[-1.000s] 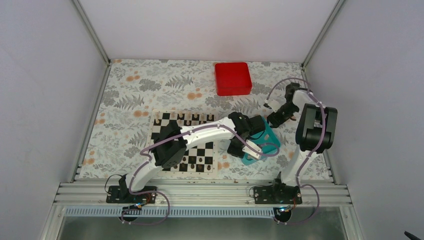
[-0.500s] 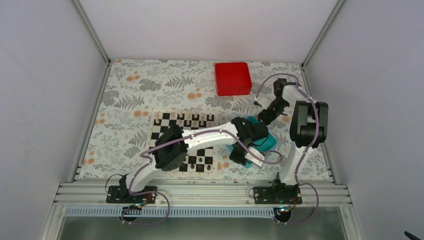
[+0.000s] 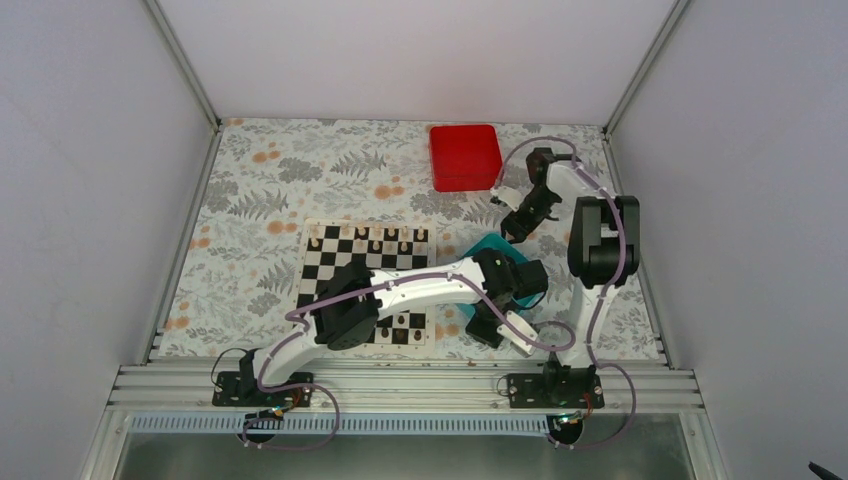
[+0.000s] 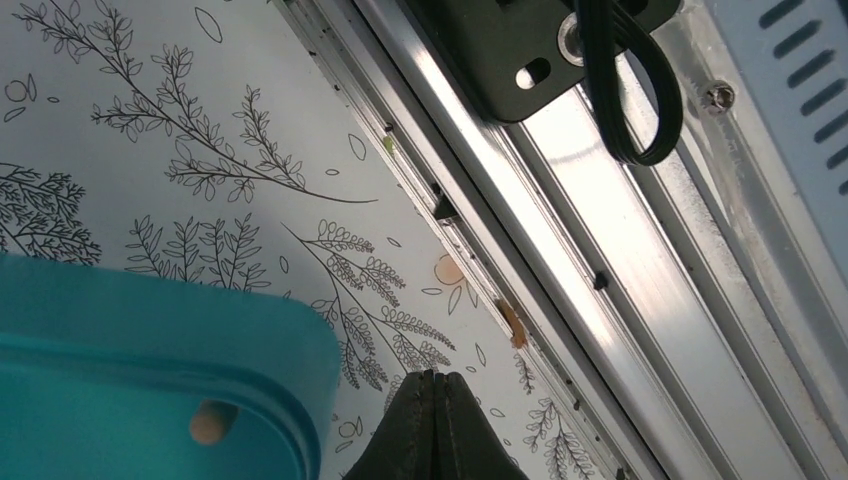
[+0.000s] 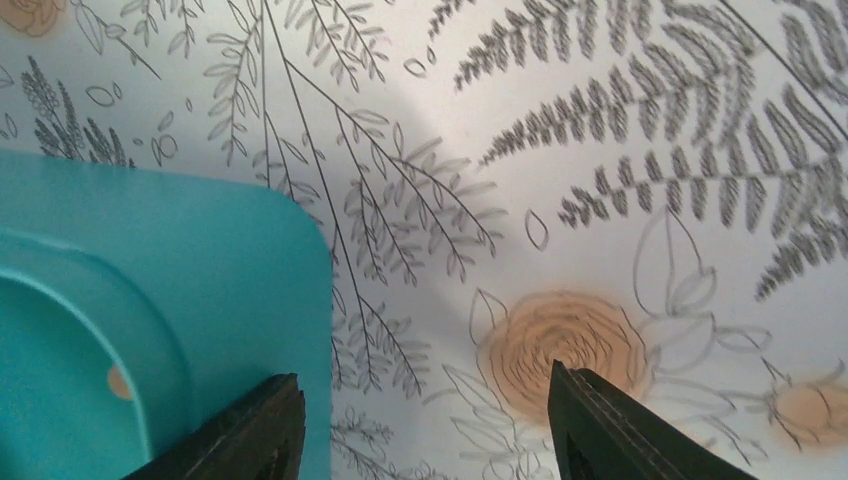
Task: Set up the chess pieces on the board
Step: Adjust the storage box at the center of the board.
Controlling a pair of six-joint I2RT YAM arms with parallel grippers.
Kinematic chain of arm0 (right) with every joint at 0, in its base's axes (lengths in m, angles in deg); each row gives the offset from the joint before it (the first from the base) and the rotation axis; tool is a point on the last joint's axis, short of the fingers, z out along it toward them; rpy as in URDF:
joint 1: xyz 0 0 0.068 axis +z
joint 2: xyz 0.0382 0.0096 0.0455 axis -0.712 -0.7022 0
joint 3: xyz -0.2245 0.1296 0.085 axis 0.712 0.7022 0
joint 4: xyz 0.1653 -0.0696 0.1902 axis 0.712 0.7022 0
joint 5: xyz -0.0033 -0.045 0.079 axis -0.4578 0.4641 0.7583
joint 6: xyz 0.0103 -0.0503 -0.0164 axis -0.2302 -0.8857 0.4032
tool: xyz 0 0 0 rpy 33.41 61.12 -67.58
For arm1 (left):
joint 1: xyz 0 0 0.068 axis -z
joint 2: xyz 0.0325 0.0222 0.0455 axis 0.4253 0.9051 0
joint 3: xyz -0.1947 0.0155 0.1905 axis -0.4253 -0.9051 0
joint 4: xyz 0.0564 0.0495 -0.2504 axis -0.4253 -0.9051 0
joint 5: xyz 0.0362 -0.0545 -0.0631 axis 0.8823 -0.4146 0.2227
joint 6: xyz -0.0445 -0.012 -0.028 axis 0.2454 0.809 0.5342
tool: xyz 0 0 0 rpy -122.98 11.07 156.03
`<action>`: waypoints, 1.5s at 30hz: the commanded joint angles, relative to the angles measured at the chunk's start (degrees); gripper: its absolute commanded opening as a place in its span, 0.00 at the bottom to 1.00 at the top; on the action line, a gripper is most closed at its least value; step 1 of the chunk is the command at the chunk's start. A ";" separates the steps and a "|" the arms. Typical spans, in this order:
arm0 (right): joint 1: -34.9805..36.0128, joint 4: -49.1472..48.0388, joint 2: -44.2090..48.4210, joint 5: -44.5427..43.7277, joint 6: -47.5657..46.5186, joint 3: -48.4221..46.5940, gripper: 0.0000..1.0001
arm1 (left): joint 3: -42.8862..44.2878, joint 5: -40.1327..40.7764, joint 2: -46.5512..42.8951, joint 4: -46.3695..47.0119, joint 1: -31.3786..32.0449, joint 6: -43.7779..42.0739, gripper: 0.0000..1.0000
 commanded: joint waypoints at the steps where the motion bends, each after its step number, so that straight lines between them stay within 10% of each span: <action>1: 2.11 2.30 -1.78 2.33 0.34 -2.04 0.64 | 1.83 -1.51 2.32 -0.81 0.47 -1.22 0.02; 26: 8.25 5.99 -2.37 8.70 -2.72 -3.35 0.71 | 1.57 -0.41 2.61 1.93 0.42 -0.83 0.02; 34: 5.43 1.59 2.41 4.17 -0.76 -2.73 0.88 | 0.79 1.28 -2.03 1.71 0.64 -0.13 0.03; 37: 2.25 0.96 5.50 3.58 -0.27 -3.23 1.00 | 0.71 3.10 -4.91 0.83 0.81 0.24 0.14; 42: -2.87 -2.15 13.09 -0.03 0.51 0.32 1.00 | -4.65 8.11 -13.30 2.26 0.03 0.14 0.79; 45: -5.21 -4.49 18.29 -0.31 1.25 3.28 1.00 | -7.71 10.03 -16.23 2.76 -2.09 -0.06 0.95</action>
